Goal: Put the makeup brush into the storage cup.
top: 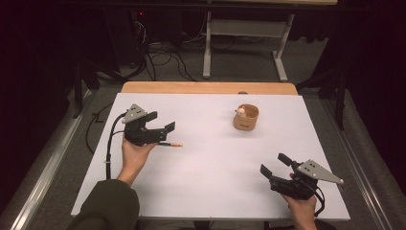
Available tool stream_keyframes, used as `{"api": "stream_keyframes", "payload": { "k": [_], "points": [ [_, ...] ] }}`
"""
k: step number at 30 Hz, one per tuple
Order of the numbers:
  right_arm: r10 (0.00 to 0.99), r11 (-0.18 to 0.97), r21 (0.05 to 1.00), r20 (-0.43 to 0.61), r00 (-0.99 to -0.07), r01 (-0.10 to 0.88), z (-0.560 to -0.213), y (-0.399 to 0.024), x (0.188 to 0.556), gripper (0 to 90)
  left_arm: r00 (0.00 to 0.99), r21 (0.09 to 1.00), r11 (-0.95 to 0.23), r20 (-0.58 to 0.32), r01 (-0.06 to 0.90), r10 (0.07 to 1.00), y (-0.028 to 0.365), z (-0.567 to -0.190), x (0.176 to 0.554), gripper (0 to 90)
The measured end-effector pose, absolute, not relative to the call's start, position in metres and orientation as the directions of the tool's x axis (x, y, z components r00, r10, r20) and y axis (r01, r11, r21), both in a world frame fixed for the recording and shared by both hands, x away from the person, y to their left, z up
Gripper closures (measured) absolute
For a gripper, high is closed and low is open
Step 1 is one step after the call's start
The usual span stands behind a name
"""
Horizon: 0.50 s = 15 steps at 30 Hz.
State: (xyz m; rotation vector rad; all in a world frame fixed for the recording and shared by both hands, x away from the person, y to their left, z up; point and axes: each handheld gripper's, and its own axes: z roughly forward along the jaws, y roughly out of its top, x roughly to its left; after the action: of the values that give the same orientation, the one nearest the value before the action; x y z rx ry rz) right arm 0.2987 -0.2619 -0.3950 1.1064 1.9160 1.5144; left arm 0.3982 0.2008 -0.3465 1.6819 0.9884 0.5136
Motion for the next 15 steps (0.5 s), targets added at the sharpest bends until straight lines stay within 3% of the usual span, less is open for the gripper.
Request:
{"api": "stream_keyframes", "payload": {
  "k": [15],
  "points": [
    [0.809, 0.072, 0.950, 0.123, -0.575, 0.305, -0.395, -0.262, 0.299, 20.5, 0.569, 0.931, -0.095, -0.133, 0.353, 0.812, 0.195, -0.345, 0.416, 17.9]
  ]
}}
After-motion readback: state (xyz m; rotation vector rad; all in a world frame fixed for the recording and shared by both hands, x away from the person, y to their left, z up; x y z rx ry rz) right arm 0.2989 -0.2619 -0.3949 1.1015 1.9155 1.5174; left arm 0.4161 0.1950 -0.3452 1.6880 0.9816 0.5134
